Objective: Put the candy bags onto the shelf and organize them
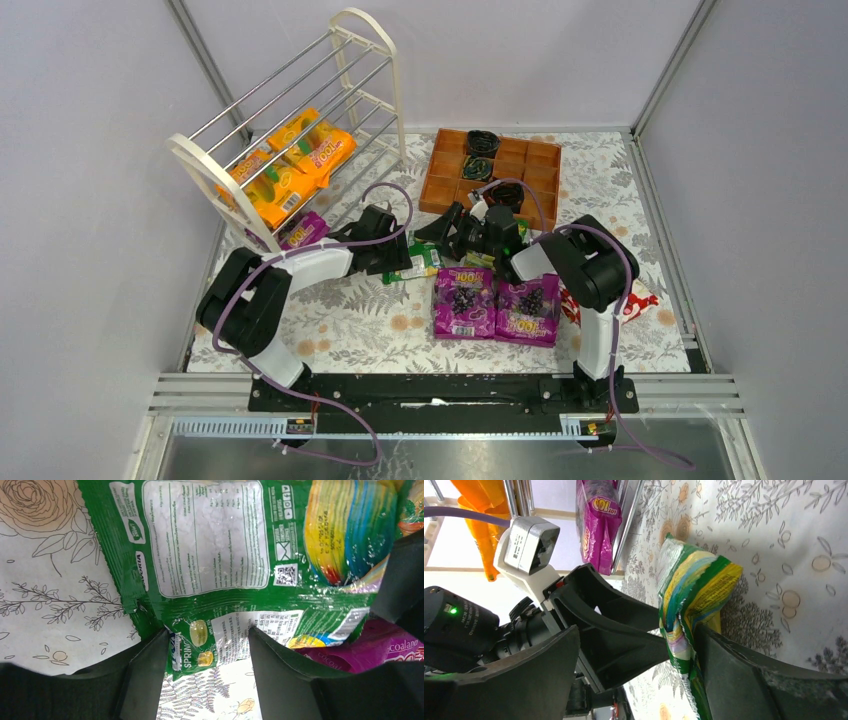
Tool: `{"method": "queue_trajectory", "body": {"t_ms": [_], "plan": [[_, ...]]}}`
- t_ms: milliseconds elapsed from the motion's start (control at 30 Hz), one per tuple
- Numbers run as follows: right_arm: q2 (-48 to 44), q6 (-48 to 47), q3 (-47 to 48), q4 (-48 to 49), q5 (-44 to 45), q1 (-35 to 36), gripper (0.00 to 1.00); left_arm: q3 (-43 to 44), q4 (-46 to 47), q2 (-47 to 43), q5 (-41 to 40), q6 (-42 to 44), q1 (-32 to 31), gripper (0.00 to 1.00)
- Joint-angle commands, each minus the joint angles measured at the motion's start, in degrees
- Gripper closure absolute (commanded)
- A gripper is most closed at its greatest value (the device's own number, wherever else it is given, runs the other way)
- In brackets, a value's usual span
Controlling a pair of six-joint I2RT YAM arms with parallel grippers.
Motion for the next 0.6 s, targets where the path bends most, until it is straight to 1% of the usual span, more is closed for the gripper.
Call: {"method": "queue_trajectory", "body": {"t_ms": [0,100,133,200,267,333,400,467,567], "plan": [[-5.9,4.6,-1.9,3.1,-2.3,1.4,0.11,0.3,3.9,1.3,2.4,-1.1,-0.3,0.37],[-8.0,2.2,-3.0,-1.9,0.6,1.4,0.12,-0.4,4.8,1.0,3.0,-1.6,-0.3,0.38],[-8.7,0.1,-2.7,-5.8,1.8,1.3,0.12,-0.6,4.8,1.0,3.1,-1.6,-0.3,0.38],[-10.0,-5.5,-1.2,-15.7,4.8,0.7,0.07,-0.6,4.2,0.9,3.1,-1.4,-0.3,0.39],[-11.0,-12.3,2.3,-29.7,8.8,0.0,0.01,-0.5,3.2,0.7,2.3,-1.3,-0.3,0.39],[-11.6,-20.4,6.0,-40.8,12.7,-0.2,0.00,-0.5,2.4,0.7,1.4,-1.4,-0.3,0.41],[-11.5,-24.5,8.8,-49.1,15.6,-0.3,0.00,-0.7,2.4,0.4,1.6,-1.5,-0.3,0.43],[-10.8,-24.3,9.5,-51.5,13.9,-1.2,0.00,-1.2,2.9,0.1,2.1,-1.8,-0.3,0.44],[-9.0,-22.1,9.3,-49.7,8.7,-1.8,0.00,-1.6,3.3,0.2,2.6,-2.0,-0.3,0.44]]}}
